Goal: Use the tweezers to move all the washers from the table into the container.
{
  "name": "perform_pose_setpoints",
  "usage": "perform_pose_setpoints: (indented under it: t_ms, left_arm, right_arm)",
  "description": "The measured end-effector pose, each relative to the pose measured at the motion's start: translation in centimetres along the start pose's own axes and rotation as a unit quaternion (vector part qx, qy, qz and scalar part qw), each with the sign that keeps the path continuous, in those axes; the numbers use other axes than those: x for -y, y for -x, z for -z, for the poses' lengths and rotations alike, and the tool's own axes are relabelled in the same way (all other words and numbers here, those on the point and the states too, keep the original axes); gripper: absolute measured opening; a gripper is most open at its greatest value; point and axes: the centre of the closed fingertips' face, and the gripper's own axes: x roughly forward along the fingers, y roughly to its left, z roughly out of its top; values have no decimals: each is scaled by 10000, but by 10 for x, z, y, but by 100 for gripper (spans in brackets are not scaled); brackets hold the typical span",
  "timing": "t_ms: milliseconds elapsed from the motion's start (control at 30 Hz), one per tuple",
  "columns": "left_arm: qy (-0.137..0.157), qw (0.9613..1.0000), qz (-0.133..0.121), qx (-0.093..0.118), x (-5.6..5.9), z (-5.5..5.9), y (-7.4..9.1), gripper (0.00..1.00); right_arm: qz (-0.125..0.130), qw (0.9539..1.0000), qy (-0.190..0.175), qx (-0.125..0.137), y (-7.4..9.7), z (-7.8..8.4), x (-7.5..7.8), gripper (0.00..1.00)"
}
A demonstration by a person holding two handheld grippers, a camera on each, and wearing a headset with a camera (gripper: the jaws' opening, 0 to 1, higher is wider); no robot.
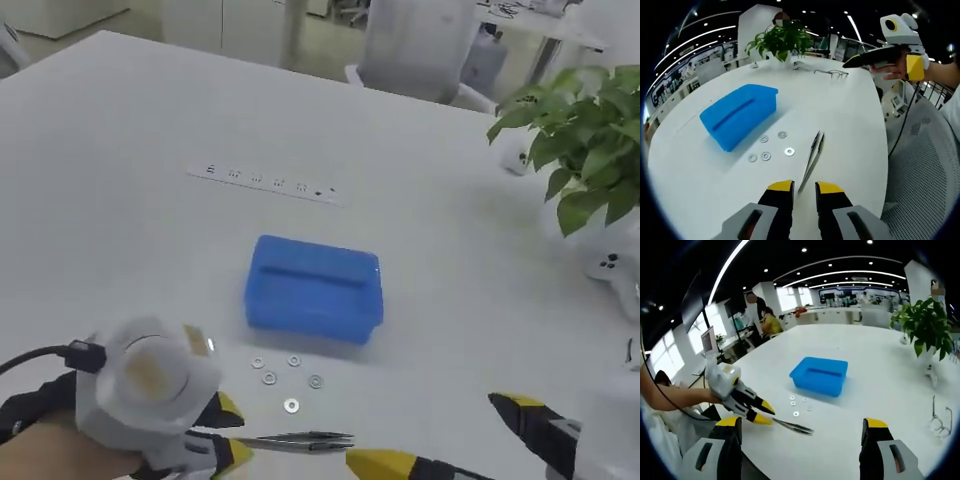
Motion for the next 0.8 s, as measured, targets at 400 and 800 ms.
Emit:
perform_pose_setpoints:
  t_ms: [400, 800]
  left_arm:
    - [-626, 9980, -34, -65, 0, 5, -14, 0]
    - [-608, 9976, -77, 326, 16, -29, 23, 0]
  right_arm:
    - [-294, 9990, 230, -228, -14, 6, -18, 99]
    - [-1117, 9858, 996, -761, -27, 16, -57, 80]
